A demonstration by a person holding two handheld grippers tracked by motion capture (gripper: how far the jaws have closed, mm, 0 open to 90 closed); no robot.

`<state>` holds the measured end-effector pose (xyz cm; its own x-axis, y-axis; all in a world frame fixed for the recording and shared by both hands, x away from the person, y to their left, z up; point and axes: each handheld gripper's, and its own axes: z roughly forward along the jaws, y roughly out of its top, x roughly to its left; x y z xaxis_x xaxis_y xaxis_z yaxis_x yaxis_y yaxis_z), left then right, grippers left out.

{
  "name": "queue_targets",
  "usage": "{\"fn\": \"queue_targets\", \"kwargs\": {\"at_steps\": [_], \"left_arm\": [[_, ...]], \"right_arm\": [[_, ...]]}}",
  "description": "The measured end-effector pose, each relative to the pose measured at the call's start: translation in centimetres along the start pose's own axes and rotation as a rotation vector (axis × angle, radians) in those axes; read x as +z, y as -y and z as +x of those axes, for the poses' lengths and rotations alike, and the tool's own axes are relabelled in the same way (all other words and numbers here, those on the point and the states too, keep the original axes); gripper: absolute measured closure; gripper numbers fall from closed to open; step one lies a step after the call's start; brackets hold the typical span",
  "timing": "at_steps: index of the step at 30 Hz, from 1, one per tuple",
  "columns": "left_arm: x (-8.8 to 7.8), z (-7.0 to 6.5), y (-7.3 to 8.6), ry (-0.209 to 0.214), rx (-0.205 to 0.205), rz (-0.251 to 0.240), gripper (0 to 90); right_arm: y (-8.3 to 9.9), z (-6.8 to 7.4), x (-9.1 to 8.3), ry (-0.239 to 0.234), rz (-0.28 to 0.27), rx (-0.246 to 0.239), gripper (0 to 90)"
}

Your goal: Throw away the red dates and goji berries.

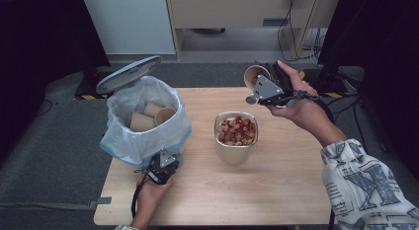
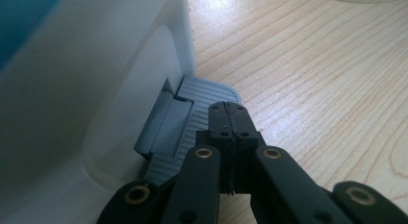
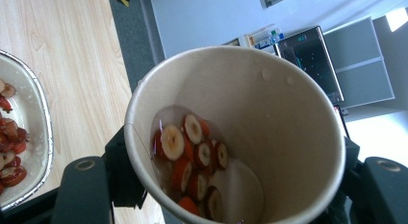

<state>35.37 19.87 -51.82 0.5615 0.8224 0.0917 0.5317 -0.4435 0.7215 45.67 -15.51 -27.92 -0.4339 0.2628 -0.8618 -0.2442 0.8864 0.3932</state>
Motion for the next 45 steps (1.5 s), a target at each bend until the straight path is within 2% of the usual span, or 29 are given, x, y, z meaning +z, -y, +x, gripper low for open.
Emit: {"fn": "queue_targets", "kwargs": {"at_steps": [12, 18, 22, 29, 32, 34, 35, 45], "left_arm": [[0.0, 0.0, 0.0, 0.000, 0.000, 0.000, 89.8], [0.0, 0.0, 0.0, -0.002, 0.000, 0.000, 89.8], [0.0, 0.0, 0.0, -0.001, 0.000, 0.000, 89.8], [0.0, 0.0, 0.0, -0.001, 0.000, 0.000, 89.8], [0.0, 0.0, 0.0, -0.002, 0.001, 0.000, 89.8], [0.0, 0.0, 0.0, -0.001, 0.000, 0.000, 89.8], [0.0, 0.0, 0.0, -0.001, 0.000, 0.001, 89.8], [0.0, 0.0, 0.0, -0.001, 0.001, 0.003, 89.8]], "right_arm": [[-0.3, 0.0, 0.0, -0.001, -0.008, 0.003, 30.4], [-0.6, 0.2, -0.2, -0.010, -0.013, -0.017, 30.3], [-0.4, 0.0, -0.2, -0.006, -0.009, -0.009, 30.2], [-0.7, 0.2, -0.4, -0.006, -0.010, -0.023, 30.1], [-0.9, 0.3, -0.4, 0.000, -0.014, -0.038, 30.2], [-1.1, 0.3, -0.5, 0.005, -0.012, -0.057, 30.2], [-1.2, 0.4, -0.6, 0.013, -0.003, -0.083, 30.2], [-1.5, 0.8, -0.5, 0.031, 0.020, -0.162, 30.2]]}}
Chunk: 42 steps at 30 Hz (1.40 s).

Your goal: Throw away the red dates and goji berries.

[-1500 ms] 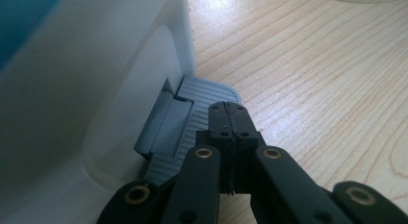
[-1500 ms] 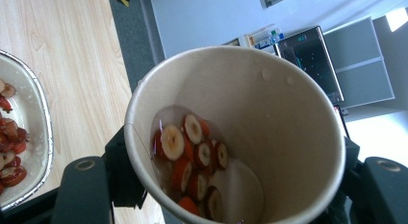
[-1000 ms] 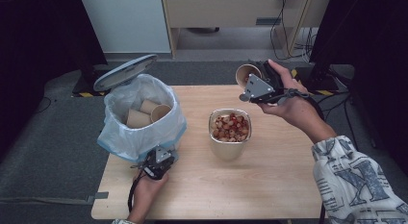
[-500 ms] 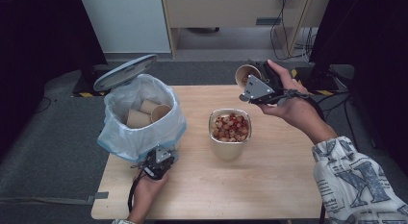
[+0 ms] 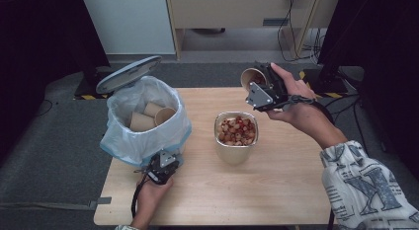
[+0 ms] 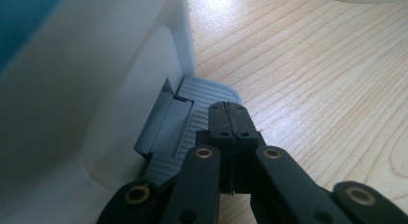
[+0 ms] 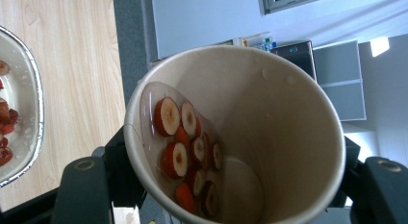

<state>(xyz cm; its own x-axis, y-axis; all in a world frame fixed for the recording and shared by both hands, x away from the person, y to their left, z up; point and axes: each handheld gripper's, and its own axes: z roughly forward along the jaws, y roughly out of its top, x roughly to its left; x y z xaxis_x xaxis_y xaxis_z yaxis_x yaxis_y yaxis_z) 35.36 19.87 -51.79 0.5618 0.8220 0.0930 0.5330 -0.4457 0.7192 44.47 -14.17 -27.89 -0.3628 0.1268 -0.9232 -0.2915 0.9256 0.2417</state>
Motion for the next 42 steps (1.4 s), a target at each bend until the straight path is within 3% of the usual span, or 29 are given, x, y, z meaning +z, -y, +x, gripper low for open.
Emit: {"fn": "queue_targets", "kwargs": {"at_steps": [21, 27, 35, 37, 42], "left_arm": [[0.01, 0.00, 0.00, -0.001, -0.001, -0.001, 89.8], [0.01, -0.01, 0.00, -0.001, -0.001, -0.001, 89.8], [0.01, -0.01, 0.00, -0.001, -0.001, -0.001, 89.8], [0.01, 0.01, 0.00, 0.000, -0.002, -0.001, 89.8], [0.02, -0.02, 0.00, -0.001, -0.001, -0.001, 89.8]], "right_arm": [[-0.07, 0.00, -0.14, 0.011, 0.022, -0.059, 30.3], [-0.29, 0.13, -0.22, 0.028, 0.043, -0.134, 30.3], [-0.30, 0.24, -0.26, 0.036, 0.051, -0.161, 30.3], [-0.34, 0.30, -0.28, 0.042, 0.059, -0.191, 30.4], [-0.33, 0.26, -0.31, 0.042, 0.057, -0.187, 30.4]]}}
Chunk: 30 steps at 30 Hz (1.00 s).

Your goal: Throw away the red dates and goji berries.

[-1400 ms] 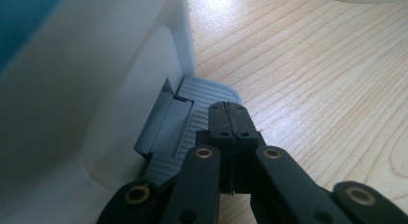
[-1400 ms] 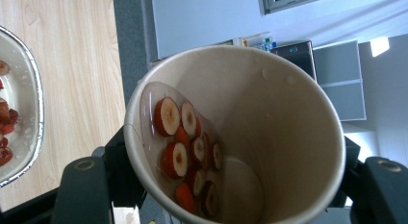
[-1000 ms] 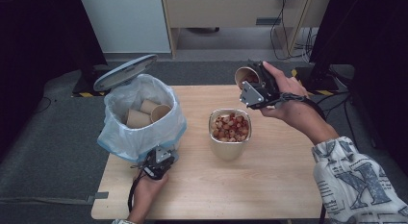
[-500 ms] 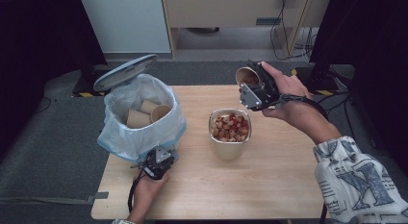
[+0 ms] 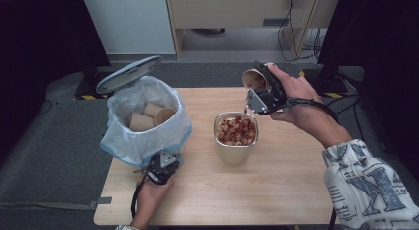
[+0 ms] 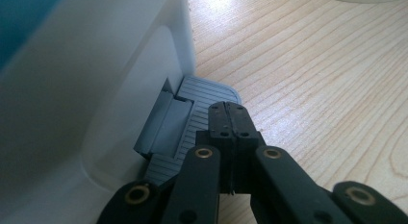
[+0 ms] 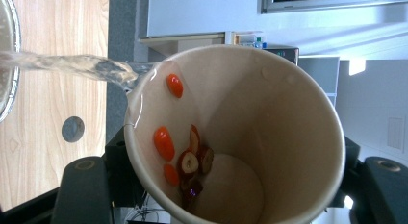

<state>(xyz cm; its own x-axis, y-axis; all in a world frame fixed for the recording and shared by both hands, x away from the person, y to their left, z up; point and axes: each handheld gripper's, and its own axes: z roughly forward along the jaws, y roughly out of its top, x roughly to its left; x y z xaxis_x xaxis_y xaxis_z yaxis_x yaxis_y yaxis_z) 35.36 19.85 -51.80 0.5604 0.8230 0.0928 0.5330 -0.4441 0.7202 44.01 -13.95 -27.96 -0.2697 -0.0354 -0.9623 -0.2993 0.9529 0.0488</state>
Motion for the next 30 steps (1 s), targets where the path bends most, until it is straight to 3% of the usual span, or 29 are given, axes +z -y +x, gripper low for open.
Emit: {"fn": "queue_targets", "kwargs": {"at_steps": [23, 30], "left_arm": [[0.00, 0.01, 0.00, 0.000, 0.000, 0.000, 89.8], [0.00, 0.01, 0.00, 0.001, 0.000, 0.000, 89.8]], "right_arm": [[-0.30, -0.56, -0.05, 0.014, 0.007, -0.038, 30.5], [-0.52, -0.57, -0.05, 0.034, 0.028, -0.115, 30.7]]}}
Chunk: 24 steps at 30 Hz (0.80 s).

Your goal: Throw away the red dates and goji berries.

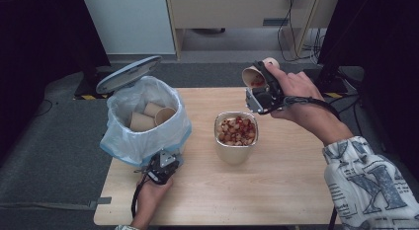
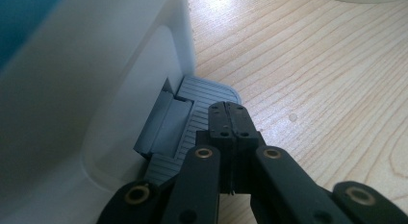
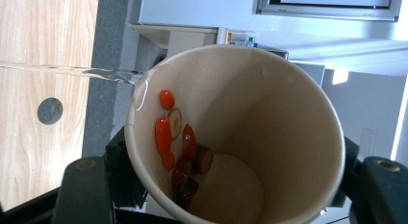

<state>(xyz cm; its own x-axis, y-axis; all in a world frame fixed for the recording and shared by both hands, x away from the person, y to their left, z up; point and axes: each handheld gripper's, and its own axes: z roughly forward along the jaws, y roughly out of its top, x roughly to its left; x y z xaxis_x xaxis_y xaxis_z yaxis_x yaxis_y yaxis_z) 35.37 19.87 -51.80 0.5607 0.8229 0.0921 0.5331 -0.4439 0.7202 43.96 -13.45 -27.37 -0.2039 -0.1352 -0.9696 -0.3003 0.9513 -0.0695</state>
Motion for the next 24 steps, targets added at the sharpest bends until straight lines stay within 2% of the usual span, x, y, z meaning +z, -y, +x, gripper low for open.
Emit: {"fn": "queue_targets", "kwargs": {"at_steps": [7, 17, 24], "left_arm": [[0.00, 0.01, 0.00, 0.000, 0.000, 0.000, 89.8], [0.00, 0.01, 0.00, 0.000, 0.000, 0.000, 89.8], [0.00, 0.01, 0.00, 0.000, 0.000, 0.000, 89.8]], "right_arm": [[-0.33, 0.04, -0.01, 0.011, 0.013, -0.057, 30.9], [-0.25, 0.17, -0.06, 0.020, 0.015, -0.072, 31.0], [-0.46, 0.23, -0.26, 0.040, 0.023, -0.137, 31.3]]}}
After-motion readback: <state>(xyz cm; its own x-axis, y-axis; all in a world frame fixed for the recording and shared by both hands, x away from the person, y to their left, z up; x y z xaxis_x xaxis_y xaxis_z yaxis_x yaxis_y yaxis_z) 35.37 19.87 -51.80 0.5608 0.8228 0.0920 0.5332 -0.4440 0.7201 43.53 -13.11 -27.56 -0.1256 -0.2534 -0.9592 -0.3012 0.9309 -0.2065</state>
